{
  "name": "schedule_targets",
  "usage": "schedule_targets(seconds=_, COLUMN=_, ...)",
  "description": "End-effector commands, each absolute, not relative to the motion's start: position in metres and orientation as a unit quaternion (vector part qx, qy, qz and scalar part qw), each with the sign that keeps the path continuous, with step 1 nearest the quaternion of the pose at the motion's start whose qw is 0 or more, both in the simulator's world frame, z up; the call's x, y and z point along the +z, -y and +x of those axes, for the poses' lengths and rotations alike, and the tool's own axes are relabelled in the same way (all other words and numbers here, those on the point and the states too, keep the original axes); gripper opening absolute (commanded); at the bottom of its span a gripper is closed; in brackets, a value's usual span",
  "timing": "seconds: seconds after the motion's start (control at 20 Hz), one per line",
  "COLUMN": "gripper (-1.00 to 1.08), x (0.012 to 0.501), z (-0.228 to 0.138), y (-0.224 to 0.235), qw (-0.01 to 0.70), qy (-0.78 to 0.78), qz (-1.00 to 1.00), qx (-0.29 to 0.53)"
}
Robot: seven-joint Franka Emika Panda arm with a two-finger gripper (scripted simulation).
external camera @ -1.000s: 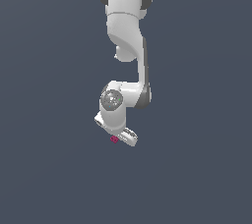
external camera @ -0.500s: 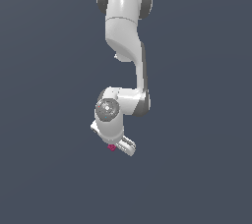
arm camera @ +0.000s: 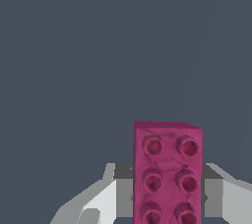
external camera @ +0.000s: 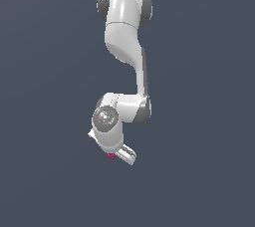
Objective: Pick up the object and move it to a goal position.
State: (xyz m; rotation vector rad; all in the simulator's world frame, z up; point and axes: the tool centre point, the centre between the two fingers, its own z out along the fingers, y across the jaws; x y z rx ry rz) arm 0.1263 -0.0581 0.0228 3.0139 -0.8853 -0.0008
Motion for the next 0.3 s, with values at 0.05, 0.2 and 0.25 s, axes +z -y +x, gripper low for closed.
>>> schedule_targets(seconds=0.05, gripper=-1.0, x=0.0236, z=0.1308, y=0.0589, qw=0.0, qy=0.282, qz=0.959, qx=0.0)
schedule_targets(seconds=0.2, gripper=-1.0, x=0.0237, z=0.1321, y=0.0591, qw=0.0, qy=0.282, qz=0.959, qx=0.0)
schedule_targets(seconds=0.25, gripper=-1.0, x=0.0238, z=0.1322, y=0.0592, qw=0.0, qy=0.282, qz=0.959, qx=0.0)
